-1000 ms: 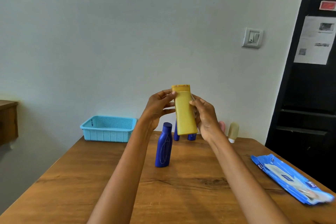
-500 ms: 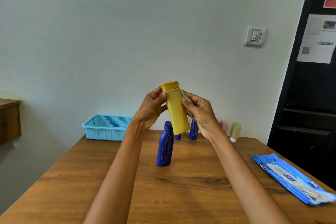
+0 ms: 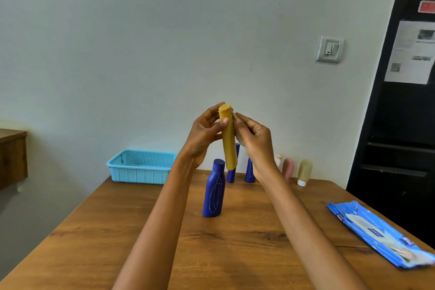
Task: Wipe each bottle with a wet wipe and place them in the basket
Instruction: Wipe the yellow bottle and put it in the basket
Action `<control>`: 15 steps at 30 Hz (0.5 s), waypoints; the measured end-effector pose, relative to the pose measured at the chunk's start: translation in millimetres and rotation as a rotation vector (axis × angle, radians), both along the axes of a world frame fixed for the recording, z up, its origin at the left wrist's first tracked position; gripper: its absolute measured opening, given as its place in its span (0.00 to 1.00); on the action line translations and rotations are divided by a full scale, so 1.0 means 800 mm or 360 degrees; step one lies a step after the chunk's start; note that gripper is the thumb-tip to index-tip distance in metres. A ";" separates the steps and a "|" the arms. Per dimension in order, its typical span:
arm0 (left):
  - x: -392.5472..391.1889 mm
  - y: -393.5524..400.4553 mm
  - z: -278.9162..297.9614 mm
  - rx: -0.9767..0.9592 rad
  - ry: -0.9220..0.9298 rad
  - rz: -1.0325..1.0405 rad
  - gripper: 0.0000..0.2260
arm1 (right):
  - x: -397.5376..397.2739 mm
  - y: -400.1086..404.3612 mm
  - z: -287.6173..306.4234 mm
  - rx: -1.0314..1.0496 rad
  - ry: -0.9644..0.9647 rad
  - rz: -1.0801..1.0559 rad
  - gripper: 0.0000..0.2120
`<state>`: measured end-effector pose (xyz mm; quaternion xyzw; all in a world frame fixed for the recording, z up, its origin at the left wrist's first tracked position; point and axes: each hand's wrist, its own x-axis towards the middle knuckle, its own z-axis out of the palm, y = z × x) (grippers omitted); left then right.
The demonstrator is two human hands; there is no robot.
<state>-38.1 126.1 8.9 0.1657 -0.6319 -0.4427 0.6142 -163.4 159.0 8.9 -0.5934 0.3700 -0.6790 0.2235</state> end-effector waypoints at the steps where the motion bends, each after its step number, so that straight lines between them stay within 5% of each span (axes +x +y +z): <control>1: 0.000 -0.001 0.000 0.0014 0.0033 0.0022 0.17 | 0.004 0.004 -0.002 -0.0083 0.0073 -0.0059 0.16; 8: 0.003 -0.003 -0.003 0.0071 0.0165 0.0039 0.17 | -0.006 0.003 -0.027 -0.0650 0.0644 -0.0437 0.14; 15: -0.006 -0.001 -0.003 0.0091 0.0109 -0.0082 0.18 | 0.003 0.001 0.010 -0.0723 0.0523 -0.0391 0.13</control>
